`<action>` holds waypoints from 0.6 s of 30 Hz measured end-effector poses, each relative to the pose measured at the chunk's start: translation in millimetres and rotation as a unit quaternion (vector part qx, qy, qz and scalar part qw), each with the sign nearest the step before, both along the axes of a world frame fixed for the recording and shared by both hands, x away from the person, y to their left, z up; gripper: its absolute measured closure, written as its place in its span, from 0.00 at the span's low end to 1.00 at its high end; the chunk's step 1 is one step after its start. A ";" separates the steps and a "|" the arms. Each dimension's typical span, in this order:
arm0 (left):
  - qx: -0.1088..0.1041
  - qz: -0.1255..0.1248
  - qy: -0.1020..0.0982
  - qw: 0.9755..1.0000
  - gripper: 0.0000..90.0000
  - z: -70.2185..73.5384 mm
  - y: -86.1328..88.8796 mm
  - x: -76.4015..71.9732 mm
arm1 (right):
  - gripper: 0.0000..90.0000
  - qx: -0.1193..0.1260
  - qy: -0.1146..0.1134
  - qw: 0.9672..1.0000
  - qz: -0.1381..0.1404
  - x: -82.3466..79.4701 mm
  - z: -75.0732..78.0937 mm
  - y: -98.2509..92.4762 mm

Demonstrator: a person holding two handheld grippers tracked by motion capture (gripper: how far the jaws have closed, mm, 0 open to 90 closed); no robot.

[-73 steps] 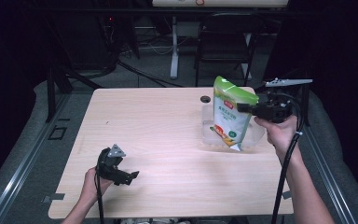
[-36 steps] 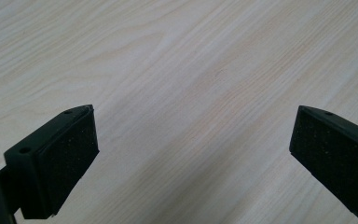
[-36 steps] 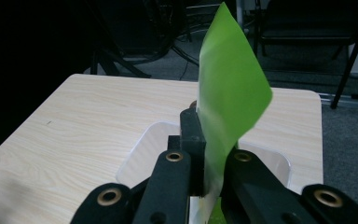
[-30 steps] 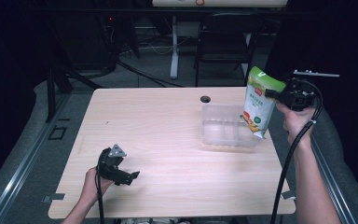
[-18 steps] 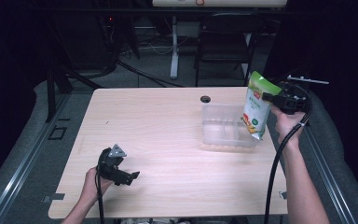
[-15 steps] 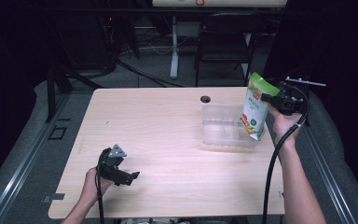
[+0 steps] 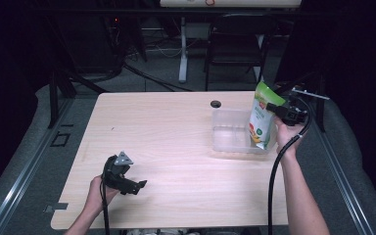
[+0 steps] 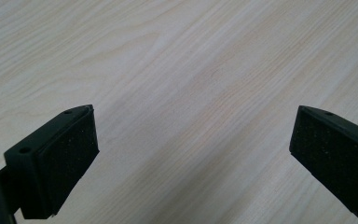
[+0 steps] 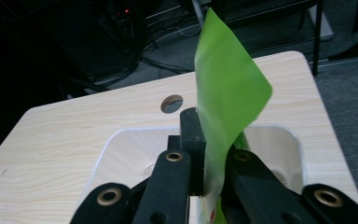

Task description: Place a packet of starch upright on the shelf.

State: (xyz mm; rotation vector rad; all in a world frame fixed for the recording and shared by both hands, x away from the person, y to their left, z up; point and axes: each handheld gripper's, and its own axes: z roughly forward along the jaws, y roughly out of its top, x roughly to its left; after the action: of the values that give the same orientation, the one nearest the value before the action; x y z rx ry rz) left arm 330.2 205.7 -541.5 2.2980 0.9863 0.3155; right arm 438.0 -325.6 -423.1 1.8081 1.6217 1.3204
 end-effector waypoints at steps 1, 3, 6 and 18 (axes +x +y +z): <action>0.000 0.000 0.000 1.000 0.01 0.0 0.0 0.0 | 1.00 -0.001 -0.002 1.000 -0.002 0.2 -0.4 1.3; 0.000 0.000 0.001 1.000 0.01 0.1 -0.1 -0.1 | 1.00 -0.002 -0.002 1.000 0.000 1.0 -0.5 4.6; 0.000 -0.001 0.000 1.000 0.01 0.2 0.3 -0.2 | 1.00 -0.020 0.003 1.000 0.005 1.7 -0.7 9.1; 0.001 -0.003 -0.001 1.000 0.01 0.6 -0.3 -0.6 | 0.99 -0.072 0.027 0.997 0.026 3.8 -1.1 16.7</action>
State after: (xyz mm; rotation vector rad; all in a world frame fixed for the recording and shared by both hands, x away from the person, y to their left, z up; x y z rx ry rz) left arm 329.6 205.4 -540.9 2.3016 0.9796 0.3166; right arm 441.8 -308.8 -424.2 1.7407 1.7570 1.1516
